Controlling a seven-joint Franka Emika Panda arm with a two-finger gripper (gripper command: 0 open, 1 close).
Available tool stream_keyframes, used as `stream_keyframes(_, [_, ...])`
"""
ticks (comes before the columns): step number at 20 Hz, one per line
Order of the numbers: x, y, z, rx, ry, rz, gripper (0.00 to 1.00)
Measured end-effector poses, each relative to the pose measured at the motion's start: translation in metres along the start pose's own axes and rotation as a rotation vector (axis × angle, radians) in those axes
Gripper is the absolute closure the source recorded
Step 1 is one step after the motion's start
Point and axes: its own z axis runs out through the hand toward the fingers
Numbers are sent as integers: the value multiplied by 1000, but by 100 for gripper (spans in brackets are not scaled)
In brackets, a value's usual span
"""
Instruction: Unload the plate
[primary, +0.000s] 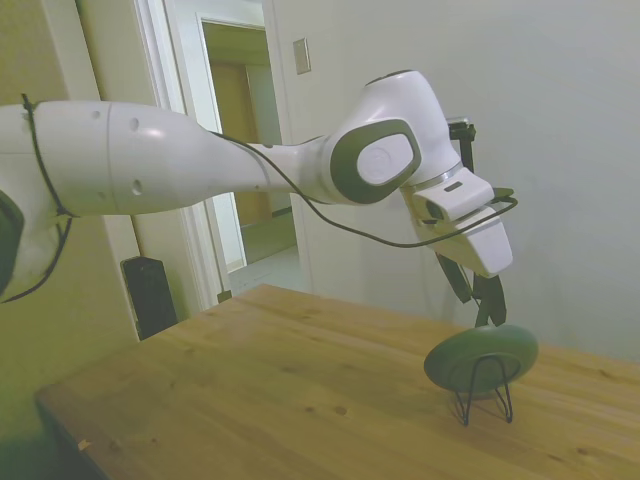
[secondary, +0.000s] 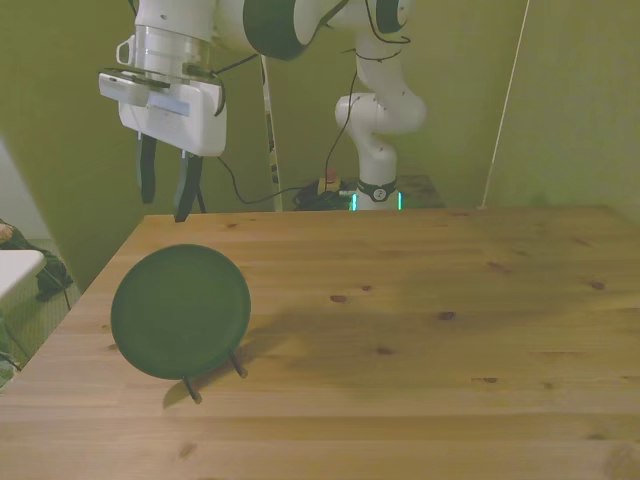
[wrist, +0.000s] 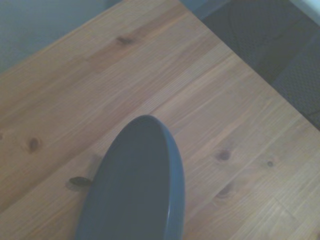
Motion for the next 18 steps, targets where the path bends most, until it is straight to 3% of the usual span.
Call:
stream_keyframes(9, [0,-47,36,-101,-38,24,0])
stream_keyframes(18, [-7,-57,69,-207,-95,35,0])
